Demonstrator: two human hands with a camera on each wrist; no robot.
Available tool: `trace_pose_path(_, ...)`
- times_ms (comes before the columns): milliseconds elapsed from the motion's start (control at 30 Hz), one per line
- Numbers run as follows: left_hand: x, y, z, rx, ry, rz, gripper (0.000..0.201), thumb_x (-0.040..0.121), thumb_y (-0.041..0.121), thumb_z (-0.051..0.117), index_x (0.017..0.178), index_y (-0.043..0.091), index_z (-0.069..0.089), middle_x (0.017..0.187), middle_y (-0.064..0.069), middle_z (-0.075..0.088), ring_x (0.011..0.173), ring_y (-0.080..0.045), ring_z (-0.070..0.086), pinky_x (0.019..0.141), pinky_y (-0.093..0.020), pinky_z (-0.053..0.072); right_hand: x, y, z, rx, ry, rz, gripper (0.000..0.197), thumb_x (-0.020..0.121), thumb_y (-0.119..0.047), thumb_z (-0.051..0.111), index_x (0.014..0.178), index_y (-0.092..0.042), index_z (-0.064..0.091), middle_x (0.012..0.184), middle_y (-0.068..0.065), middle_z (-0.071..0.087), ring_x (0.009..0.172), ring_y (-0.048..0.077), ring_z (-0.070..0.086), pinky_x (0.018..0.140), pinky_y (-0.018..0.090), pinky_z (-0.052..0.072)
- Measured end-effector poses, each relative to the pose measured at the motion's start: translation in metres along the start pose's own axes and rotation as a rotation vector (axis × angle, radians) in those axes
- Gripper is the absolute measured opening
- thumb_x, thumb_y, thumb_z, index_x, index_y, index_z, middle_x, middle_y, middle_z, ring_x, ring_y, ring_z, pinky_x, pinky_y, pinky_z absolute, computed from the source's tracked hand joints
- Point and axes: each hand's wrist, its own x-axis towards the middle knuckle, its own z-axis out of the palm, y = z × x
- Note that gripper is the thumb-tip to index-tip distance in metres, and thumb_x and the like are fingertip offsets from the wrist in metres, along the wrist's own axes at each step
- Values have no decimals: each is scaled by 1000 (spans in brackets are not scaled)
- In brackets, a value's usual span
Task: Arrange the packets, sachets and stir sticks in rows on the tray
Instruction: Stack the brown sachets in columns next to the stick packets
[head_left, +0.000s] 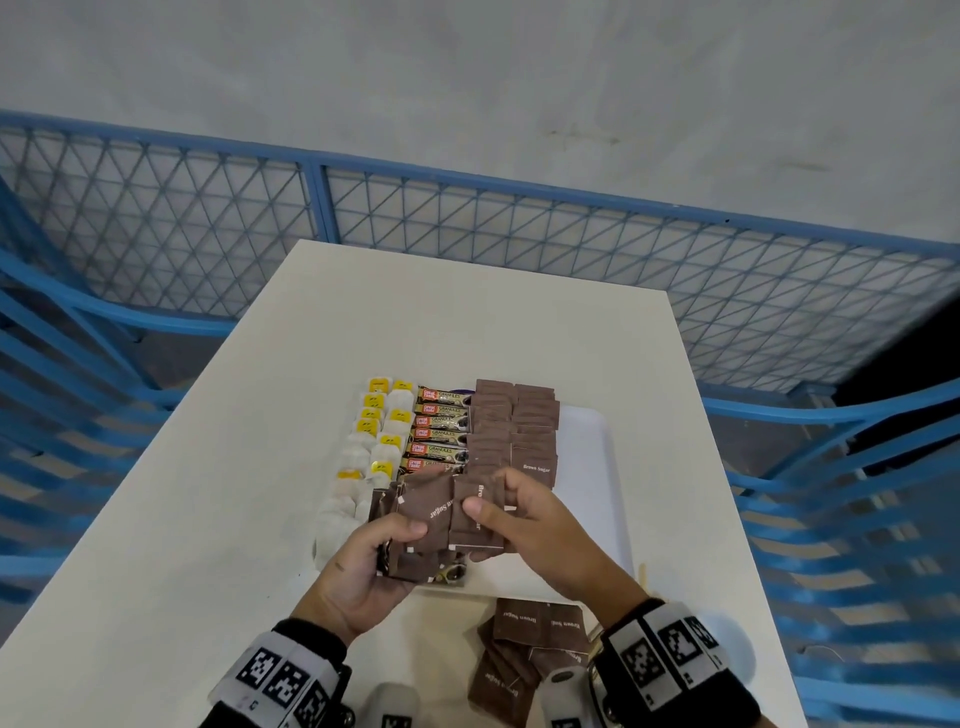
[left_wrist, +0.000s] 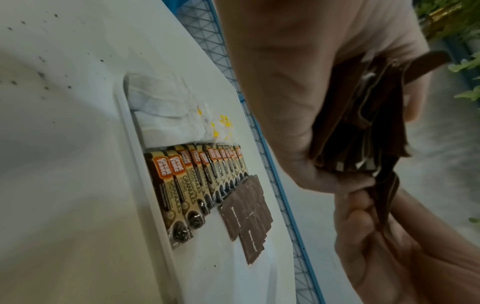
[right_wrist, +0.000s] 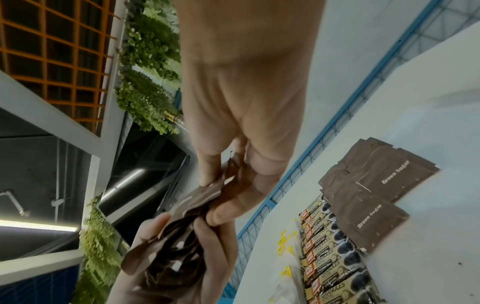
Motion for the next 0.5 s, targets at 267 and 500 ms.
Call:
trace_pose_path(267, 1, -2, -19, -90, 58, 11, 74, 25, 12, 88, 97, 14, 75, 100, -18, 69, 83, -32, 69, 65, -36, 57, 4, 15, -21, -3, 147, 22, 15, 94, -6, 50, 106, 2, 54, 82, 7, 54, 67, 14, 51, 51, 18, 37)
trace_pose_path(500, 2, 2, -34, -141, 99, 65, 76, 27, 12, 87, 101, 15, 72, 102, -19, 67, 86, -35, 67, 63, -36, 57, 20, 49, -66, -459, 346, 185, 11, 90, -5, 54, 88, -14, 59, 77, 2, 61, 64, 12, 55, 54, 13, 42)
